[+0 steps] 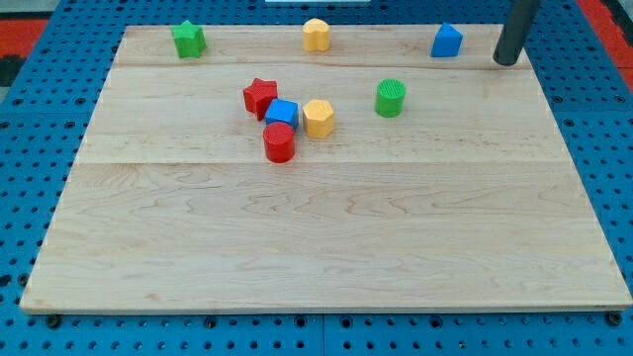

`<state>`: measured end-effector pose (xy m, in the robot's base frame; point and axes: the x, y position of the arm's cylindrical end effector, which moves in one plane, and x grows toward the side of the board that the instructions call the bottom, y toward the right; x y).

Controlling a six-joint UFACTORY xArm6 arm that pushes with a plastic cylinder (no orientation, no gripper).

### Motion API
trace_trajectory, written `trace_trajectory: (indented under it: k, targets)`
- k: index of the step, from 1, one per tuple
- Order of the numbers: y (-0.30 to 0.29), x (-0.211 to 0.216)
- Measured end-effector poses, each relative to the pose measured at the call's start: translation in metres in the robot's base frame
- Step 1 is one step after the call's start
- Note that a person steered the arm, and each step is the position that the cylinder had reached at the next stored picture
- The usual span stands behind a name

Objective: Push the blue triangle left a bit

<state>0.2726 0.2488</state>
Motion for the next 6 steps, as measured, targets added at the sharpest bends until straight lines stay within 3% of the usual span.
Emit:
trace_trajectory:
  k: [1,6]
  targets:
    - [-0.029,-0.016]
    - [-0.055,-0.030]
